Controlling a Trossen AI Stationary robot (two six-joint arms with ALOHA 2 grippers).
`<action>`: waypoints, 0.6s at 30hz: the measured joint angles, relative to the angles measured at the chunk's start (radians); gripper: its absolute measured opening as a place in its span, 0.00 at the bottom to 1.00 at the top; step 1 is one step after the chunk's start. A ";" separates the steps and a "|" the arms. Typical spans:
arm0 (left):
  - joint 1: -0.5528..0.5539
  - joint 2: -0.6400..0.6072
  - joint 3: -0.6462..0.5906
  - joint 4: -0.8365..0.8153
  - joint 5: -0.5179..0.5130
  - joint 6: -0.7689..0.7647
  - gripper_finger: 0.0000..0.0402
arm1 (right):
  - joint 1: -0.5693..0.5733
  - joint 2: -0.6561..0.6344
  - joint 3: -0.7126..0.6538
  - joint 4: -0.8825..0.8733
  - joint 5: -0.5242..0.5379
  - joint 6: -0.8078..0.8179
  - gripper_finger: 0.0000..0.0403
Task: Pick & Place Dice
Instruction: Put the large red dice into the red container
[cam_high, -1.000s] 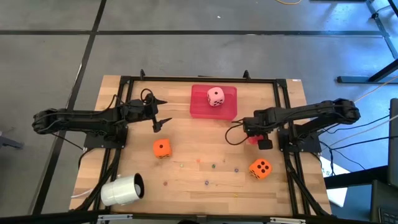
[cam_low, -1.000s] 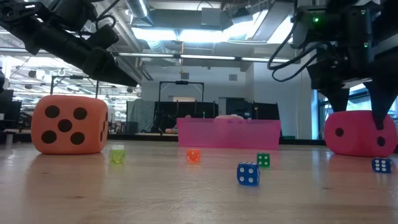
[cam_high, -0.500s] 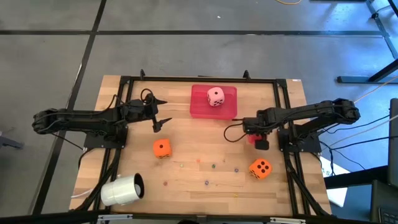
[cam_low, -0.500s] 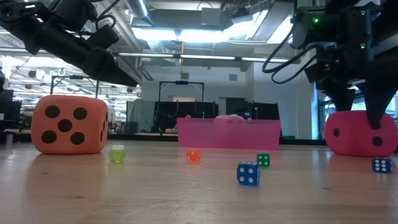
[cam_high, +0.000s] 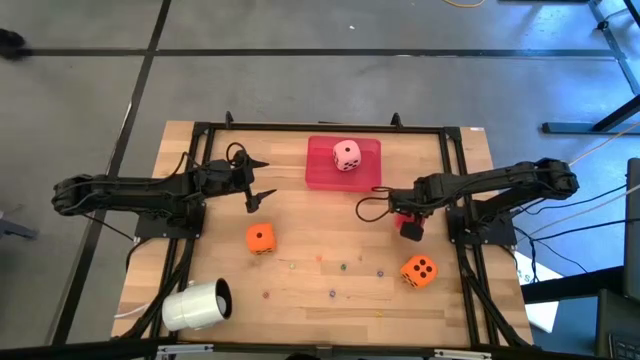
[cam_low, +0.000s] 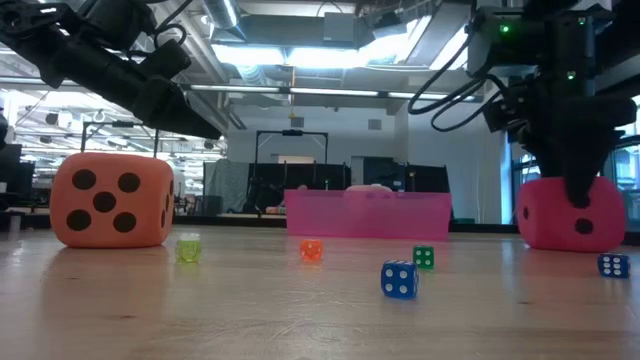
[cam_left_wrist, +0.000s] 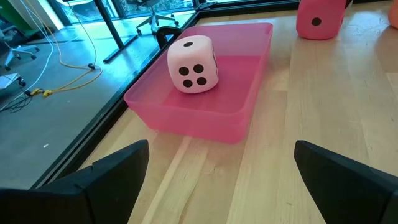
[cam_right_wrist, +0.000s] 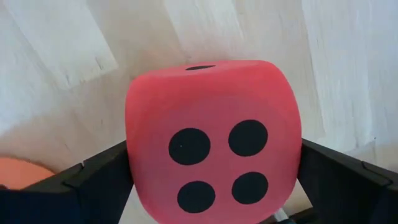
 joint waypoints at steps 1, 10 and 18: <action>0.000 0.000 0.000 0.000 0.000 0.000 0.99 | 0.000 0.000 0.000 0.008 0.000 0.011 0.99; 0.000 0.000 0.000 0.000 0.000 0.003 0.99 | 0.025 0.001 0.003 0.112 0.006 0.019 0.99; 0.000 0.000 0.000 0.000 0.000 0.008 0.99 | 0.029 0.002 0.071 0.114 -0.022 -0.022 0.95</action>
